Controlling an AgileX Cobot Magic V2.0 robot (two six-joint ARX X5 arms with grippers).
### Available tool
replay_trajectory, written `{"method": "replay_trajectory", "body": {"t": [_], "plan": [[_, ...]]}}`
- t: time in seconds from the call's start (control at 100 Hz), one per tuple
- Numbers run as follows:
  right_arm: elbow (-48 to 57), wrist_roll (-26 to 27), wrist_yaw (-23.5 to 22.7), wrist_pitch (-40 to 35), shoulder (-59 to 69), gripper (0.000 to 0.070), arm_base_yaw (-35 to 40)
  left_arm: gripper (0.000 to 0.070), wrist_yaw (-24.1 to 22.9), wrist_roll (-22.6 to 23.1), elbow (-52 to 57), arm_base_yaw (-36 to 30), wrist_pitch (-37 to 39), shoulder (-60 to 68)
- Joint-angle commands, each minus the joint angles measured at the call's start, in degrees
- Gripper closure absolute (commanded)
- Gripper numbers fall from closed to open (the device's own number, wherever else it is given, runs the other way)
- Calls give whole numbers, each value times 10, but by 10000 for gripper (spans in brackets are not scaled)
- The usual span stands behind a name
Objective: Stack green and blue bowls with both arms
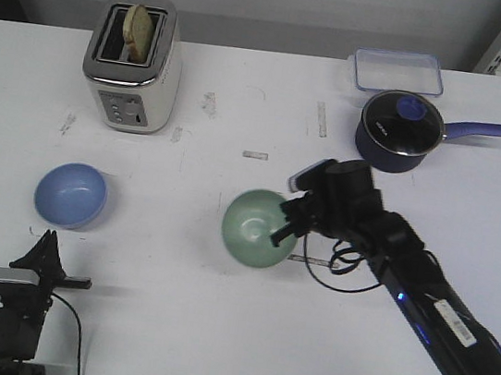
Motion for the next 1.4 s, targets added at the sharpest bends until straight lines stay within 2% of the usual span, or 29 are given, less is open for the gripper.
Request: {"method": "replay_trajectory", "body": {"t": [0.0, 0.22, 0.35, 0.72, 0.79, 0.92, 0.98, 1.24, 1.31, 1.39], "plan": [[6, 8, 1, 2, 28, 700, 41, 699, -1, -1, -11, 1, 7, -2], [6, -2, 16, 0, 101, 700, 102, 699, -1, -1, -11, 1, 7, -2], [6, -10, 31, 1, 135, 700, 107, 699, -1, -1, -11, 1, 7, -2], [6, -22, 30, 8, 156, 696, 107, 699, -1, -1, -11, 1, 7, -2], [6, -22, 30, 2, 156, 621, 107, 699, -1, -1, -11, 1, 7, -2], [7, -21, 30, -4, 151, 323, 107, 699, -1, -1, -11, 1, 7, -2], [7, -21, 30, -1, 145, 265, 107, 699, -1, -1, -11, 1, 7, -2], [40, -21, 31, 2, 90, 284, 95, 699, -1, -1, -11, 1, 7, -2], [50, -21, 31, 2, 63, 356, 82, 699, -1, -1, -11, 1, 7, -2], [53, -17, 32, 7, 28, 517, 60, 699, -1, -1, -11, 1, 7, -2]]}}
